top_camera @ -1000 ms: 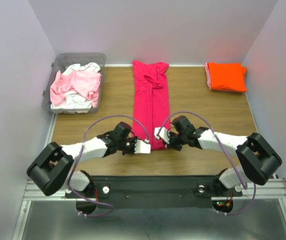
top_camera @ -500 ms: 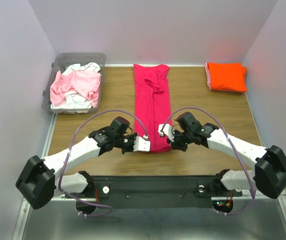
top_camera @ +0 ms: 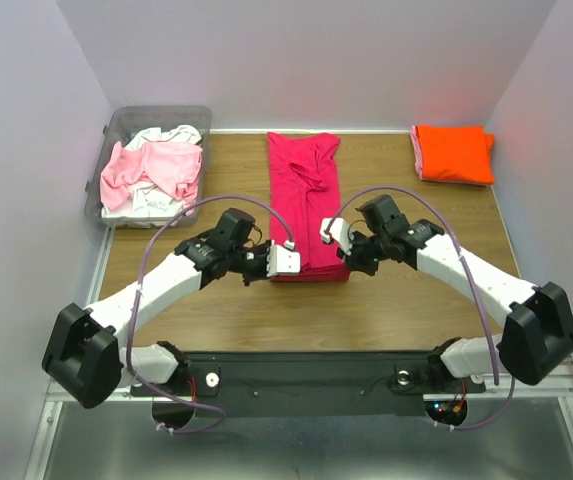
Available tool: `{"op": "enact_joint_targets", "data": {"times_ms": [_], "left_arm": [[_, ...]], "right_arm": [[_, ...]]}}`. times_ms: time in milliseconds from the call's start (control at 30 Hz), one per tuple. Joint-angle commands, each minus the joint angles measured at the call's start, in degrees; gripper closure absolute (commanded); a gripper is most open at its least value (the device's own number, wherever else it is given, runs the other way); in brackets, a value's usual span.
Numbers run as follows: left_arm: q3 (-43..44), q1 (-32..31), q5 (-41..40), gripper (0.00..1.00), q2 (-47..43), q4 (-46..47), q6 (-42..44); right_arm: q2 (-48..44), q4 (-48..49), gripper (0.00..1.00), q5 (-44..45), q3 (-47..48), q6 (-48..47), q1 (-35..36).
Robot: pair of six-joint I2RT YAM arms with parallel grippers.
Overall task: Fold and stack the t-shirts
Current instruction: Fold the tshirt
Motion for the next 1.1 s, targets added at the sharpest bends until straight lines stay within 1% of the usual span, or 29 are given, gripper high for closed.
{"op": "enact_joint_targets", "data": {"times_ms": [0,167,233,267,433,800,933,1067], "left_arm": [[4.60,2.83,-0.54,1.00,4.23,2.83,4.85],[10.83,7.40,-0.19,1.00,10.56,4.94,10.46],[13.21,8.64,0.07,1.00,14.16,5.03,12.32],[15.74,9.78,0.51,1.00,16.61,5.03,12.94],[22.88,11.72,1.48,1.00,23.48,4.32,17.77],[39.05,15.06,2.80,1.00,39.12,2.48,20.85],[44.85,16.64,2.19,1.00,44.14,1.34,21.38],[47.57,17.52,1.92,1.00,48.00,1.51,21.12]], "right_arm": [[4.16,2.14,0.99,1.32,5.38,-5.21,-1.77],[10.93,3.03,1.00,0.36,11.36,-8.39,-5.63],[14.09,3.29,0.99,-0.17,14.26,-9.97,-6.34],[15.32,3.29,0.99,-0.26,15.23,-10.41,-6.95],[22.70,3.47,1.00,-1.31,21.30,-13.13,-9.32],[37.12,3.47,0.99,-2.72,37.37,-16.30,-14.07],[40.81,3.55,0.99,-2.81,40.46,-16.65,-14.34],[44.24,4.25,0.99,-1.84,42.74,-15.87,-14.43]]}}
